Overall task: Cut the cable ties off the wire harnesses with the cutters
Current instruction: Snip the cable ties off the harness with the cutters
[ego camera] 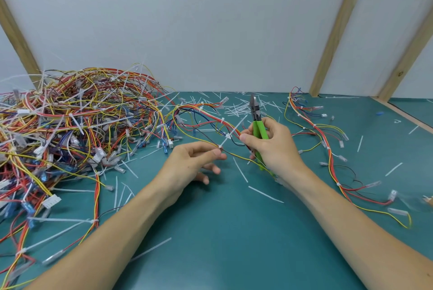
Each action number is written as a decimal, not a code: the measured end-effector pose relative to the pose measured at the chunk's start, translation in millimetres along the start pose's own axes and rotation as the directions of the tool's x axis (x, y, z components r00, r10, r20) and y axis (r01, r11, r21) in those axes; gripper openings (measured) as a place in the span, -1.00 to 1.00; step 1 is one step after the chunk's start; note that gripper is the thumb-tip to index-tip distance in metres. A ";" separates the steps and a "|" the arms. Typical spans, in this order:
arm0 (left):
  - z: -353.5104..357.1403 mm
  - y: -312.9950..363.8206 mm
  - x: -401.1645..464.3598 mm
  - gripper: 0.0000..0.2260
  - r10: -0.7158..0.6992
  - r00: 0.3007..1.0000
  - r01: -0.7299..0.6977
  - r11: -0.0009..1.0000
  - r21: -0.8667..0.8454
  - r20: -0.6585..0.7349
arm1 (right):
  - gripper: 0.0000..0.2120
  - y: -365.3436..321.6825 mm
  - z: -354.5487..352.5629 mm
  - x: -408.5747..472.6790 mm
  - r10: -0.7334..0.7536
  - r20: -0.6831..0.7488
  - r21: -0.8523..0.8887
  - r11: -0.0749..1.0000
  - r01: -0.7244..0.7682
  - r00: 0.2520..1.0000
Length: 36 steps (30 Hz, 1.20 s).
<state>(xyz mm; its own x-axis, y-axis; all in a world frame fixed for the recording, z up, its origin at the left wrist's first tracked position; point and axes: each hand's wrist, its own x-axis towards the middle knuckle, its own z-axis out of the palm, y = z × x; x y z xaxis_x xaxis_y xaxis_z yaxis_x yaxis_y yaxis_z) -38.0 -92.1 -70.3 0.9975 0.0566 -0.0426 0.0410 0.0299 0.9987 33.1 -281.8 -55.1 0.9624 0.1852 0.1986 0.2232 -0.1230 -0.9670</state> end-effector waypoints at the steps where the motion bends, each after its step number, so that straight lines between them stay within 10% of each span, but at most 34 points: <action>1: -0.4 -0.5 -0.1 -0.84 0.007 1.000 -0.007 1.000 -0.012 0.002 | -0.82 0.4 0.4 -0.5 -0.004 0.007 -0.013 1.000 0.004 1.000; 15: -2.2 7.6 -1.0 -0.78 0.034 0.999 -0.030 0.978 -0.206 0.017 | -0.70 0.6 0.7 -0.8 0.004 -0.084 -0.105 0.994 -0.013 0.996; 24: -1.7 1.6 2.1 -0.87 0.205 0.936 -0.188 0.979 0.084 -0.286 | -0.80 -7.2 0.0 -6.0 -0.057 0.209 -0.181 0.979 0.096 0.976; 36: -3.7 -0.8 4.4 -0.78 0.251 0.918 -0.209 0.964 0.163 -0.307 | -0.55 -10.9 -4.0 -7.6 -0.021 0.345 -0.386 0.908 0.162 0.938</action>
<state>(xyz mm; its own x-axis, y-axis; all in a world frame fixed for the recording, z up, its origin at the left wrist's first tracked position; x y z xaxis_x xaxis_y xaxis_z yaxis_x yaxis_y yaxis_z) -34.0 -88.2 -71.4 0.9084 0.3657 0.2029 -0.1596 -0.1453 0.9764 23.9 -285.8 -45.4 0.8451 0.5127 0.1514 0.4182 -0.4576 -0.7847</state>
